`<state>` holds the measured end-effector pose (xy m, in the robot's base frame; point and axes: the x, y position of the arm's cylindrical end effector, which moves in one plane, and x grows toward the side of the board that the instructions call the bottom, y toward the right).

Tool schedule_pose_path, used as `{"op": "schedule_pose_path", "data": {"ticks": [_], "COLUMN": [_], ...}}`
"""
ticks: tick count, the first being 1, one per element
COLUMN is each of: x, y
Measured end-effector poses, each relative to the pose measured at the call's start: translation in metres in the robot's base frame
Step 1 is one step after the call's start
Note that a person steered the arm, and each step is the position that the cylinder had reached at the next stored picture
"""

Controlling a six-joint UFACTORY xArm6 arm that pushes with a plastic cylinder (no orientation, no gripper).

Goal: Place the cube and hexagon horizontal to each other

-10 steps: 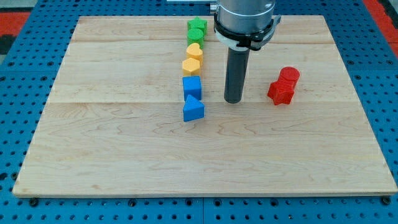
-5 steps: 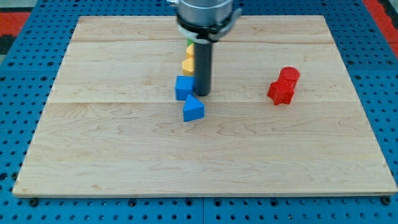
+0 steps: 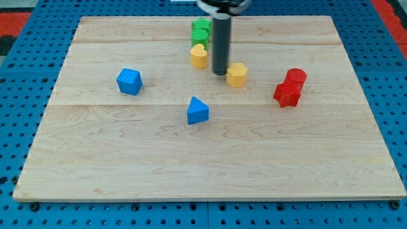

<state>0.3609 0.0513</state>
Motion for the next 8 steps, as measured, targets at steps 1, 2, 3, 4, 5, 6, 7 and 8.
{"op": "schedule_pose_path", "data": {"ticks": [1,2,3,4,5,6,7,8], "x": [0.003,0.005,0.007,0.004,-0.002,-0.016,-0.023,-0.037], "y": [0.035,0.015,-0.02,-0.079,-0.107,-0.109,-0.099,-0.107]}}
